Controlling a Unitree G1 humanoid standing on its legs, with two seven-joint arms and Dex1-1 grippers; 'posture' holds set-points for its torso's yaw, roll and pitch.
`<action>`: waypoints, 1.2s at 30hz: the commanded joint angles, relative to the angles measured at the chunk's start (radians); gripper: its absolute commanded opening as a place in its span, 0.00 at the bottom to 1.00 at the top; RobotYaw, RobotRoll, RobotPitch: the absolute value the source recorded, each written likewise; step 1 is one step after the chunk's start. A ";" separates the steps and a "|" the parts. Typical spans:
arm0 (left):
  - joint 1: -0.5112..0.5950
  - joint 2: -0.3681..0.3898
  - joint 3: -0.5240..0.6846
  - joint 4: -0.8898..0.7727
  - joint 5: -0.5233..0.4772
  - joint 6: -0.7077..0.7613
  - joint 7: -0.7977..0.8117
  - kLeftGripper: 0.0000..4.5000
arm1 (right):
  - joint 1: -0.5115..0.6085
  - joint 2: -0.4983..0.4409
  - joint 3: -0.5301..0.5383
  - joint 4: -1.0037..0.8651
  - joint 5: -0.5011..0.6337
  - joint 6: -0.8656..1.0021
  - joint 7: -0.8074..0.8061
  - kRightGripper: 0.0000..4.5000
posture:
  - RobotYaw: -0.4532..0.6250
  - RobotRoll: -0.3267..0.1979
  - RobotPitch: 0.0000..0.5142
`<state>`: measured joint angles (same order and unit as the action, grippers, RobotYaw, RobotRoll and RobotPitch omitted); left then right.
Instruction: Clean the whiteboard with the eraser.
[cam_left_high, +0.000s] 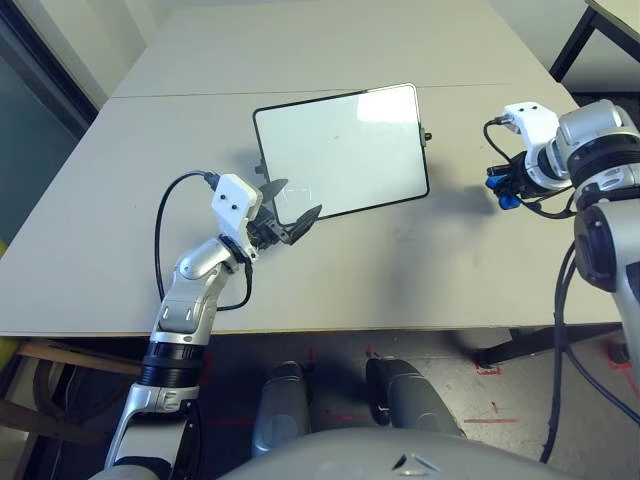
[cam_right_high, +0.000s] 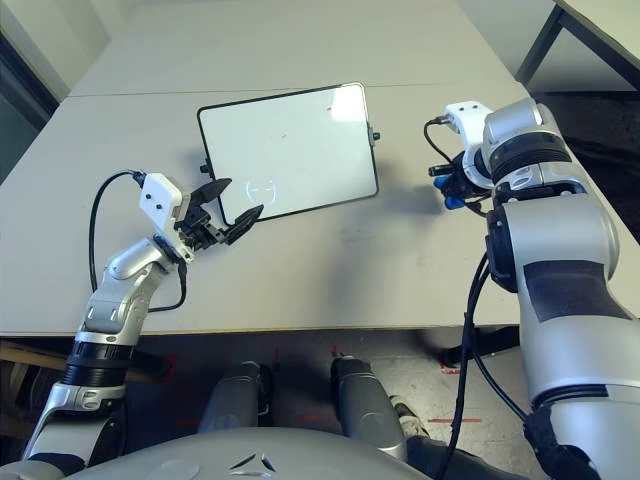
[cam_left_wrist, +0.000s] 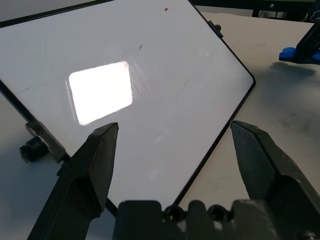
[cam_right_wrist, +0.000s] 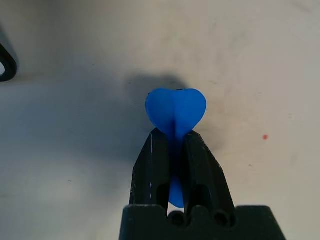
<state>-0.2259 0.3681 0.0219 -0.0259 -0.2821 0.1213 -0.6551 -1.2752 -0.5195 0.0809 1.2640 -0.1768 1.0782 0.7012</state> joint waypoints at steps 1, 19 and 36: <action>0.012 0.017 0.012 -0.027 -0.009 0.023 0.001 1.00 | 0.024 0.013 -0.029 0.017 0.030 0.017 -0.044 0.03 | 0.43 0.62 0.23; -0.046 0.178 0.309 -0.068 -0.183 0.241 0.057 1.00 | 0.276 -0.129 -0.171 -0.518 0.219 -0.155 0.007 1.00 | 0.39 0.62 0.18; -0.259 0.362 0.414 0.501 -0.153 0.150 0.024 1.00 | 0.754 -0.074 -0.539 -0.688 0.444 -0.846 -0.127 1.00 | 0.26 0.62 0.14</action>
<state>-0.4746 0.7155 0.4330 0.4346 -0.4505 0.2906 -0.6170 -0.5434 -0.6054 -0.4451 0.5895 0.2483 0.2921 0.5754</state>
